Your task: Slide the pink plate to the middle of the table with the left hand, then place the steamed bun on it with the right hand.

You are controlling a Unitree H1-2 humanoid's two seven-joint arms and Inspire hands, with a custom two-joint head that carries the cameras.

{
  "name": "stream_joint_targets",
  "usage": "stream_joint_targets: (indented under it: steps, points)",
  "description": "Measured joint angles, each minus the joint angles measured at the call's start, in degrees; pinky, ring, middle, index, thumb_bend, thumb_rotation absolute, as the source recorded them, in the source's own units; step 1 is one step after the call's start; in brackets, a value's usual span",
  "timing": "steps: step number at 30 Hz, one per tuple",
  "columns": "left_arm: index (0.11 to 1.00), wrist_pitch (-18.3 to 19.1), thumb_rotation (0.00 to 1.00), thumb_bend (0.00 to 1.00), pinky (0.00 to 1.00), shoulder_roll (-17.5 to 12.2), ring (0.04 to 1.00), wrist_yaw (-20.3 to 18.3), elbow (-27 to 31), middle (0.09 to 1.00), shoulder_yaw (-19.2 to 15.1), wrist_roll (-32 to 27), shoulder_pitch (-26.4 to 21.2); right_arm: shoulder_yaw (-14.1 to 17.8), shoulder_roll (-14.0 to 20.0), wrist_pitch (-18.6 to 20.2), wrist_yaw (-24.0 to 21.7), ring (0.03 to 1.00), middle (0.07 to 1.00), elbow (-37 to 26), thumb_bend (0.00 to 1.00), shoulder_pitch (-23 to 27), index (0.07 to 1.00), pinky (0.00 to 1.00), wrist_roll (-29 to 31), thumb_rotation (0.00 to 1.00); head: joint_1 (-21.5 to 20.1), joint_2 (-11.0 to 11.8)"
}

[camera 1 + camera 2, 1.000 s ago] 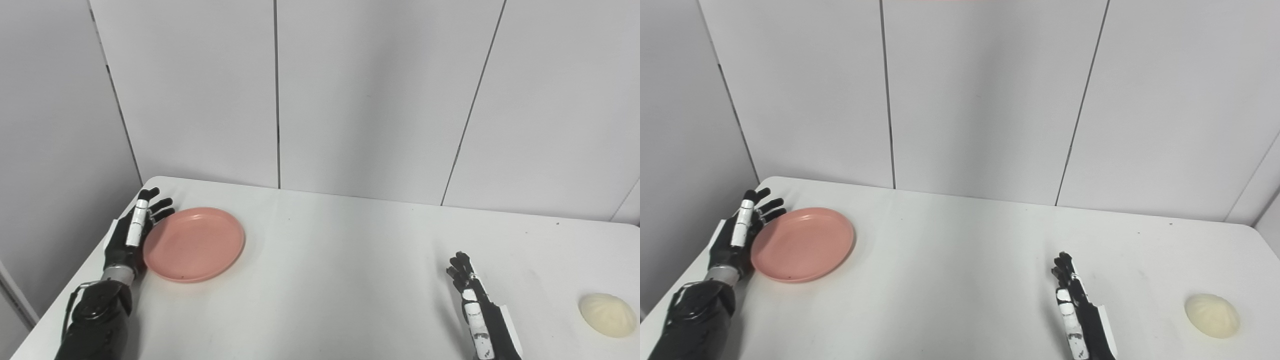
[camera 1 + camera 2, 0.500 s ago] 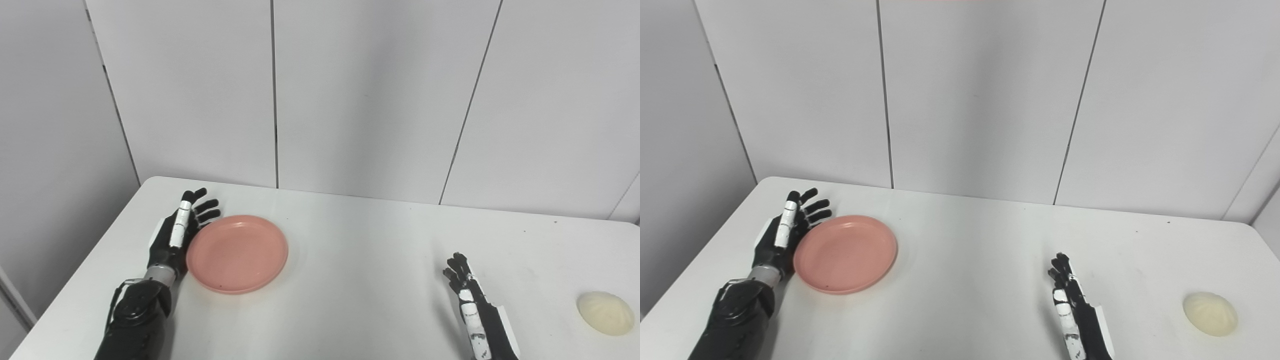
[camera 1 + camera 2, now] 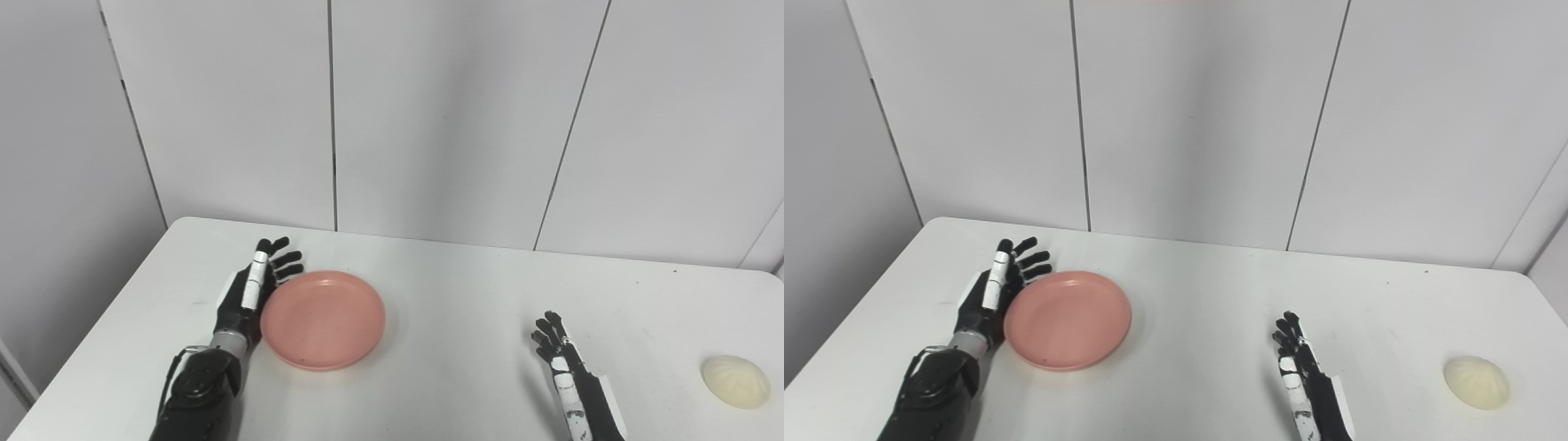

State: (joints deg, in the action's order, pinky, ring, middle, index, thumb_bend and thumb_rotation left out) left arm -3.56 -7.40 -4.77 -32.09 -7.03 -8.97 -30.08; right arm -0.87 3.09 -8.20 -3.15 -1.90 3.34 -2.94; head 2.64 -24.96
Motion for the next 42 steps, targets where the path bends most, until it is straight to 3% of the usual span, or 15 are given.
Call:
stream_joint_targets:
  steps: [8, 16, 26, 37, 42]
  points:
    - [0.884, 3.15, 1.00, 0.72, 0.78, 3.56, 0.805, 1.90, 4.45, 0.814, 1.99, 1.64, 1.38, -0.47, -0.69, 0.62, 0.22, 0.877, 0.904, -0.43, 0.46, -0.01, 0.931, 0.88, -1.35, 1.00, -1.85, -0.53]
    - [0.905, 3.00, 1.00, 0.72, 0.79, 6.58, 0.818, 3.58, 5.37, 0.839, 3.28, 3.16, 1.97, -0.65, -0.90, 0.62, 1.01, 0.874, 0.911, -0.65, 0.48, -0.13, 0.931, 0.88, -2.37, 1.00, -3.60, -1.32]
    - [0.902, 2.34, 0.99, 0.74, 0.83, 10.27, 0.842, 4.99, 5.33, 0.856, 4.72, 4.34, 2.01, -1.37, -1.20, 0.87, 1.75, 0.863, 0.906, -0.84, 0.50, -0.25, 0.926, 0.87, -3.80, 1.00, -8.87, -3.60]
    - [0.910, 2.15, 0.96, 0.71, 0.83, 12.39, 0.857, 5.25, 5.78, 0.864, 4.35, 2.91, 2.29, -2.13, -3.04, 3.10, 2.89, 0.876, 0.915, -1.75, 0.53, -0.93, 0.928, 0.86, -6.25, 1.00, -14.23, -4.22]
    - [0.904, 3.08, 0.96, 0.73, 0.83, 13.02, 0.860, 4.91, 7.48, 0.859, 4.12, 1.67, 3.23, -2.21, -3.59, 3.13, 3.13, 0.873, 0.917, -2.24, 0.52, -1.52, 0.933, 0.85, -6.31, 1.00, -14.68, -4.48]
